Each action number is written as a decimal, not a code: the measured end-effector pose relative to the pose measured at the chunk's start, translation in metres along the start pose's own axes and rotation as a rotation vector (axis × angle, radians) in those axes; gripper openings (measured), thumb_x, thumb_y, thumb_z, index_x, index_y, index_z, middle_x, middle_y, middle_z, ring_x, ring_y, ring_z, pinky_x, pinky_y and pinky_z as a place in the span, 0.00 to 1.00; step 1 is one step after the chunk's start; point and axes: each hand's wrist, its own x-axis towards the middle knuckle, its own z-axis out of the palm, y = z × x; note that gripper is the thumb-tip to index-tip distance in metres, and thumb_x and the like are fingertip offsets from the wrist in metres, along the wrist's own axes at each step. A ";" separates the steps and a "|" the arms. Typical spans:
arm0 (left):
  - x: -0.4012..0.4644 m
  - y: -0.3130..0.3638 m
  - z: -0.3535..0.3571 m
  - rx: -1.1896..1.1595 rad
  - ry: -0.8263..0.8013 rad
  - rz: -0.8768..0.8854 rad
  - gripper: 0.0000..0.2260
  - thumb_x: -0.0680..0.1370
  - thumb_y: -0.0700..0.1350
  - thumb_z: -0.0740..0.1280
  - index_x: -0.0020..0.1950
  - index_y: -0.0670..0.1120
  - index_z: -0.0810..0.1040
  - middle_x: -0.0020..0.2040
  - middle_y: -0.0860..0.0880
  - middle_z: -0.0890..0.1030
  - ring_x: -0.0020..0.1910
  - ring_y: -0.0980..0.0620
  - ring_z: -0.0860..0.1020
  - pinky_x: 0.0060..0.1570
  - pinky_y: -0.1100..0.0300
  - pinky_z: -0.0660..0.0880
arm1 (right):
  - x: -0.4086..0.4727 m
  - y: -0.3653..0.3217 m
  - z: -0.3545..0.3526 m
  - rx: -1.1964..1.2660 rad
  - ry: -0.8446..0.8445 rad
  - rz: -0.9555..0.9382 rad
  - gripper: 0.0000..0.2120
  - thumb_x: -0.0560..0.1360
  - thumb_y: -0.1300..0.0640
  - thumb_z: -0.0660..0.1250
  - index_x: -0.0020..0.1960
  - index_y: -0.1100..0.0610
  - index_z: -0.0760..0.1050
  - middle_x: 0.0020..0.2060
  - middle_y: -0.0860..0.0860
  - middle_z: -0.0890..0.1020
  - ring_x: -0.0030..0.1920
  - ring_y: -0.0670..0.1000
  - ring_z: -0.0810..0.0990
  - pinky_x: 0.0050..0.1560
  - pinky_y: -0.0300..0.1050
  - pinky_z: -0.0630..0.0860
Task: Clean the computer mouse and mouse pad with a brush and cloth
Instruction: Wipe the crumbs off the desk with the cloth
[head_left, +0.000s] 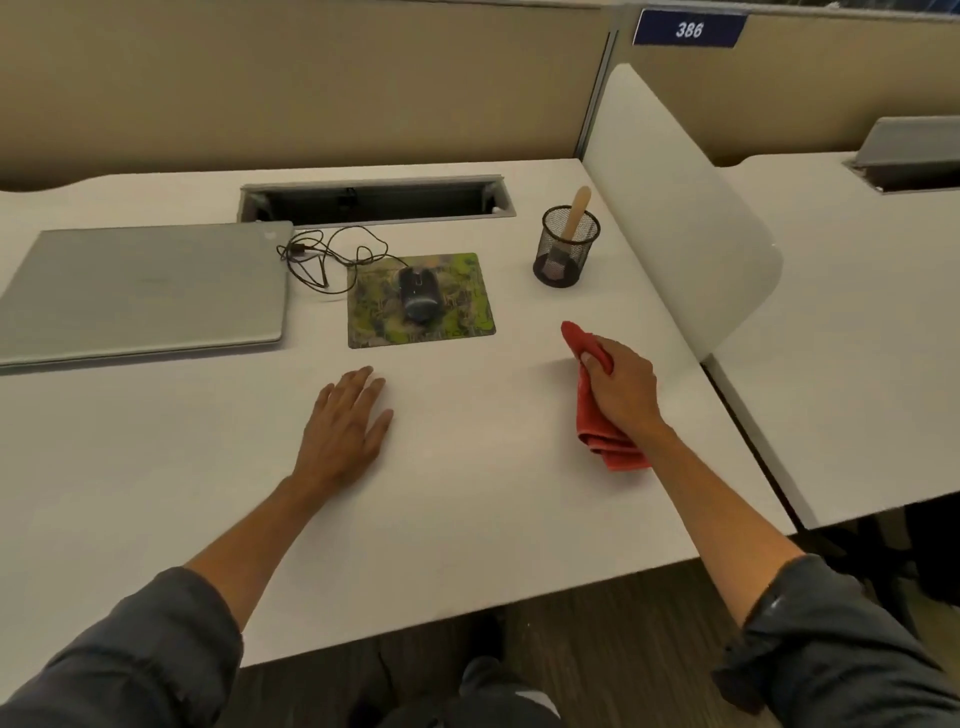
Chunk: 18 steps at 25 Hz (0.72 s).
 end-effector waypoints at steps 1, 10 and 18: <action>0.006 0.001 0.002 0.005 -0.001 -0.018 0.29 0.78 0.59 0.48 0.73 0.43 0.66 0.75 0.43 0.64 0.74 0.43 0.62 0.73 0.46 0.56 | 0.014 0.004 0.003 -0.054 -0.010 -0.023 0.18 0.81 0.53 0.60 0.69 0.54 0.72 0.62 0.53 0.79 0.62 0.56 0.76 0.63 0.49 0.70; 0.018 0.006 0.006 0.050 0.006 -0.087 0.29 0.79 0.60 0.47 0.74 0.46 0.64 0.76 0.45 0.63 0.75 0.46 0.60 0.74 0.48 0.54 | 0.038 0.033 0.042 -0.529 -0.113 -0.088 0.30 0.80 0.39 0.50 0.78 0.51 0.53 0.78 0.56 0.55 0.77 0.61 0.54 0.72 0.64 0.58; 0.021 0.005 0.004 0.059 -0.054 -0.080 0.32 0.78 0.64 0.43 0.77 0.49 0.57 0.78 0.48 0.57 0.77 0.48 0.55 0.75 0.48 0.50 | 0.039 0.030 0.039 -0.591 -0.123 -0.103 0.35 0.78 0.34 0.49 0.79 0.51 0.51 0.79 0.54 0.50 0.78 0.60 0.50 0.74 0.66 0.51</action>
